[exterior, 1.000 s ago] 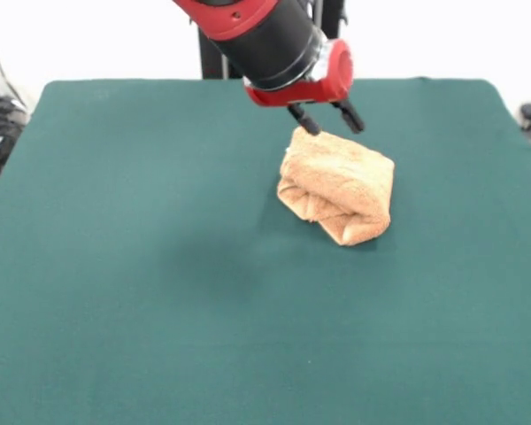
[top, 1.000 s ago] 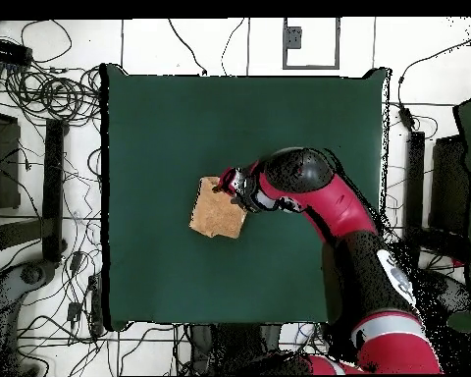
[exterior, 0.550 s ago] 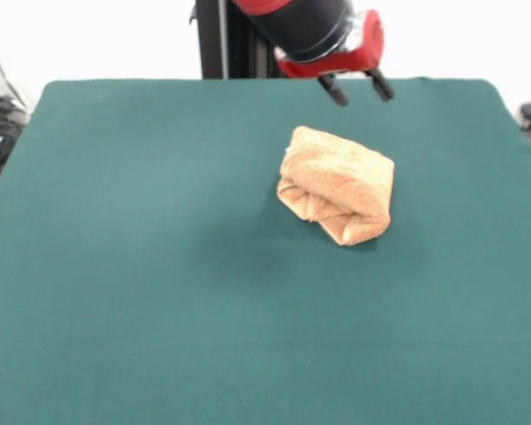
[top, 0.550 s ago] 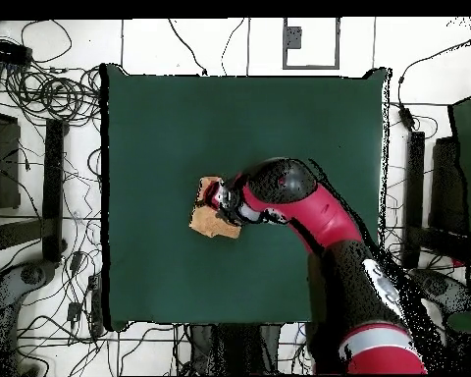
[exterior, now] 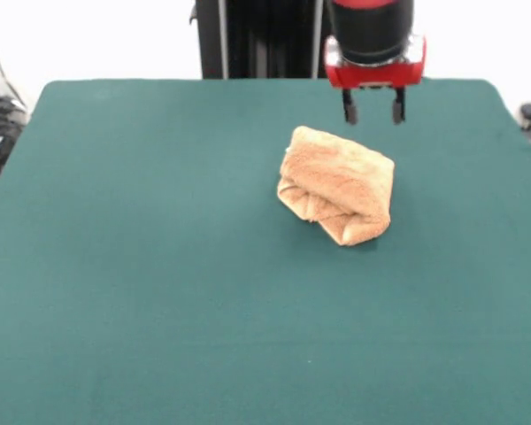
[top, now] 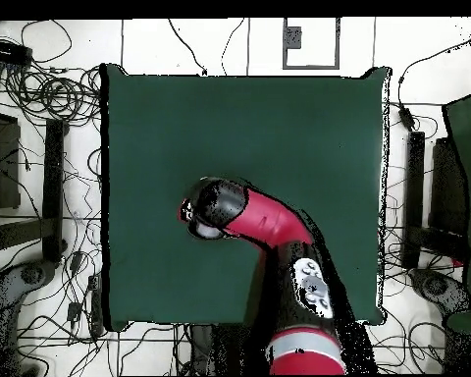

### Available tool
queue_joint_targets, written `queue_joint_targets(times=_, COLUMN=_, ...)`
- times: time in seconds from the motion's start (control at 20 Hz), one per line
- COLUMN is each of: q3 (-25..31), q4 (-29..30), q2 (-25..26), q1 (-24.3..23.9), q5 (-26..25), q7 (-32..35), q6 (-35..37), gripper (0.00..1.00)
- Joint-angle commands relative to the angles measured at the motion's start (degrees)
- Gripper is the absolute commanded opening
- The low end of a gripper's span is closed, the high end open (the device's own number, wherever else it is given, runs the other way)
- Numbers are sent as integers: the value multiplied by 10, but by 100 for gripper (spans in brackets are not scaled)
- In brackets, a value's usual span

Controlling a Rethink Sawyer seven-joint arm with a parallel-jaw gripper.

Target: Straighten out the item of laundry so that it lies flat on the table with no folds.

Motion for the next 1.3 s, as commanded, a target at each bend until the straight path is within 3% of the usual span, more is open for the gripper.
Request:
queue_joint_targets(times=0.05, q3=-53, q4=28, q2=60, q1=63, q5=-46, q7=173, q6=-166, gripper=100)
queue_joint_targets(times=0.35, q3=-108, q4=9, q2=101, q1=109, q5=-55, q7=169, q6=-252, gripper=100)
queue_joint_targets(times=0.5, q3=-108, q4=-16, q2=136, q1=109, q5=-42, q7=149, q6=-277, gripper=100)
queue_joint_targets(times=0.8, q3=-14, q4=-62, q2=166, q1=17, q5=-17, q7=86, q6=-233, gripper=100)
queue_joint_targets(times=1.05, q3=96, q4=-72, q2=193, q1=-75, q5=46, q7=75, q6=-112, gripper=100)
queue_joint_targets(times=1.3, q3=127, q4=-66, q2=198, q1=-97, q5=70, q7=78, q6=-86, gripper=100)
